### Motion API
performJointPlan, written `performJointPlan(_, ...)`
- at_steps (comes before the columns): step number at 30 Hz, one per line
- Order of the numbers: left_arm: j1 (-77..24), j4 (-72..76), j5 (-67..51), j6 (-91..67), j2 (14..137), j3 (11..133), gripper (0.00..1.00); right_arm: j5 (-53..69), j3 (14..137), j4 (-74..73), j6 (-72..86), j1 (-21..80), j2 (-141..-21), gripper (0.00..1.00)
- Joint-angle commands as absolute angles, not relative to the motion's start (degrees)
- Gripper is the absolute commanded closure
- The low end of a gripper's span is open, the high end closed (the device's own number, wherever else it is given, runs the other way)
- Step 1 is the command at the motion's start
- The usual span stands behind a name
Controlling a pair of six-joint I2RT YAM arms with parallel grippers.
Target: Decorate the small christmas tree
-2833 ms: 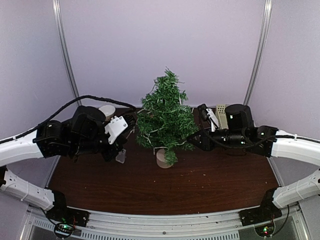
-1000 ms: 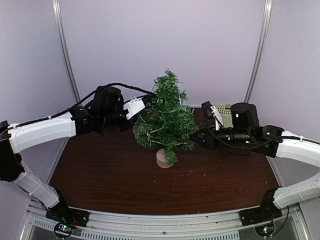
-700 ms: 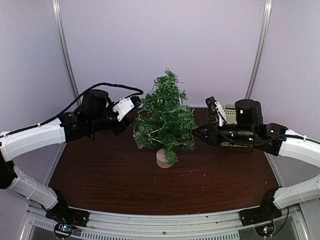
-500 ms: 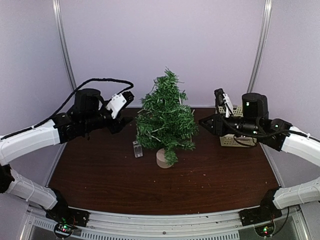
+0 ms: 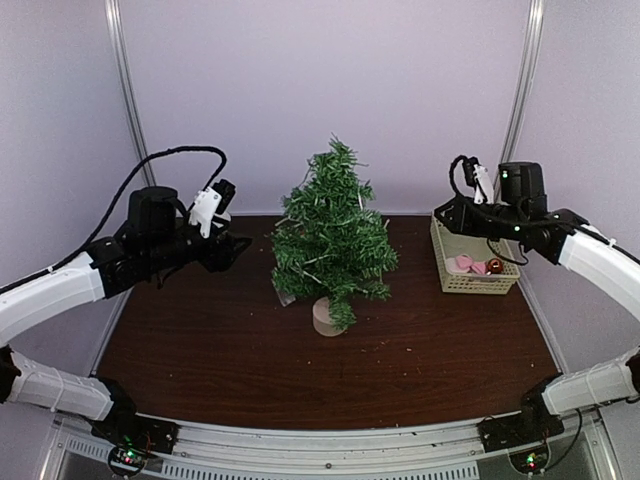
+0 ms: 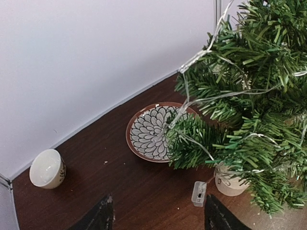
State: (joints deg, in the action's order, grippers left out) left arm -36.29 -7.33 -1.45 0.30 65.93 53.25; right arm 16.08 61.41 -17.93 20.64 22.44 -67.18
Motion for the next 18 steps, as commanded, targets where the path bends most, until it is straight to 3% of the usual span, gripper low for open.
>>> performJointPlan(1,-35.86,-4.12,-3.76,-7.32,64.24,51.36,0.35,10.14,65.46,-23.62,18.19,16.13,-73.59,0.67)
performJointPlan(11,-35.86,-1.9,-2.28,-9.22,62.19,48.87,0.34,7.8,72.26,-28.12,15.75,7.17,-96.49,0.65)
performJointPlan(18,-35.83,-1.27,-2.28,-9.52,61.61,47.68,0.33,11.31,71.87,-31.51,17.01,6.59,-100.74,0.61)
